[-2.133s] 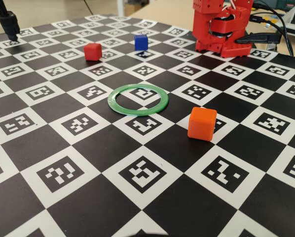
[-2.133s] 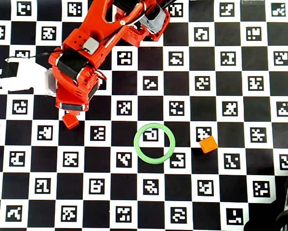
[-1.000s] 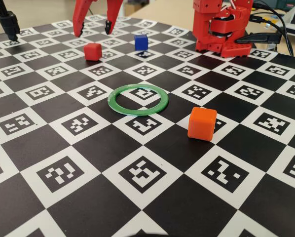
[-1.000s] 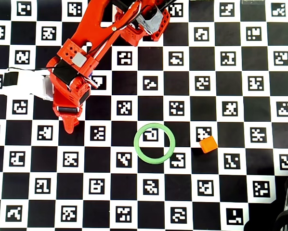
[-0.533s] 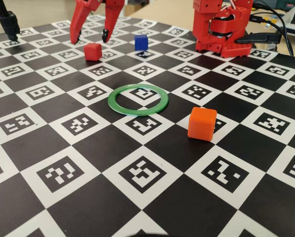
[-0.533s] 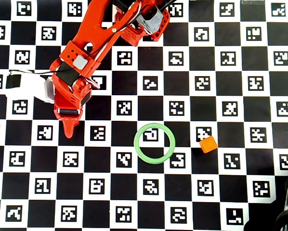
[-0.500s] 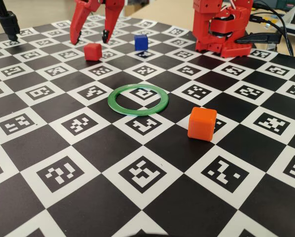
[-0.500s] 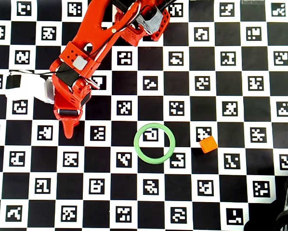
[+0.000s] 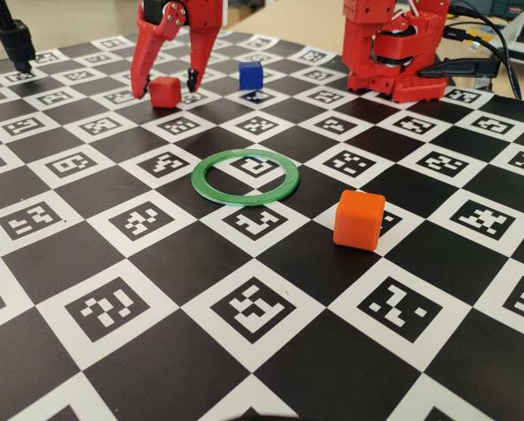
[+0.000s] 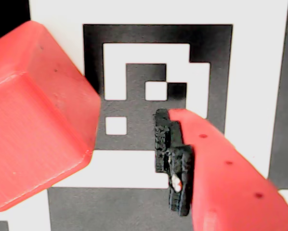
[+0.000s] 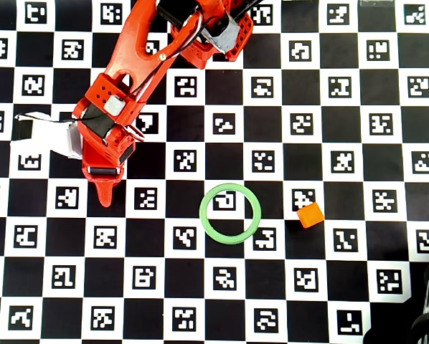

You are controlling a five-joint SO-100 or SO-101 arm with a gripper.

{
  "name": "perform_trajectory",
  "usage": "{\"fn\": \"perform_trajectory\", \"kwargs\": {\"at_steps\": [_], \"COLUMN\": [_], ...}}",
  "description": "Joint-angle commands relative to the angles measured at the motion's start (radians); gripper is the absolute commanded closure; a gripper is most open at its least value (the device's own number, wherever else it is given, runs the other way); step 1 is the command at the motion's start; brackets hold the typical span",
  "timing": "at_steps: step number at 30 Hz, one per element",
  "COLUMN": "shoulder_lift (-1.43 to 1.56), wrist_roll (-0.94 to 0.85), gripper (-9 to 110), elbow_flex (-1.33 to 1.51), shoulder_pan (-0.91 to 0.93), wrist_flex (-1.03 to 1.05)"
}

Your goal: Grab the red cube then put it in the green circle then put the blue cube on top and finally the orange cube on top

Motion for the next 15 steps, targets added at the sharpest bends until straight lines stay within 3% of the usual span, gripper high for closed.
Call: {"fn": "perform_trajectory", "kwargs": {"at_steps": [1, 15], "shoulder_lift": [0.021, -0.008], "wrist_roll": [0.005, 0.005], "gripper": [59, 59], "elbow_flex": [-0.072, -0.11], "shoulder_pan": [-0.006, -0.006], "wrist_flex": [-0.008, -0.02]}}
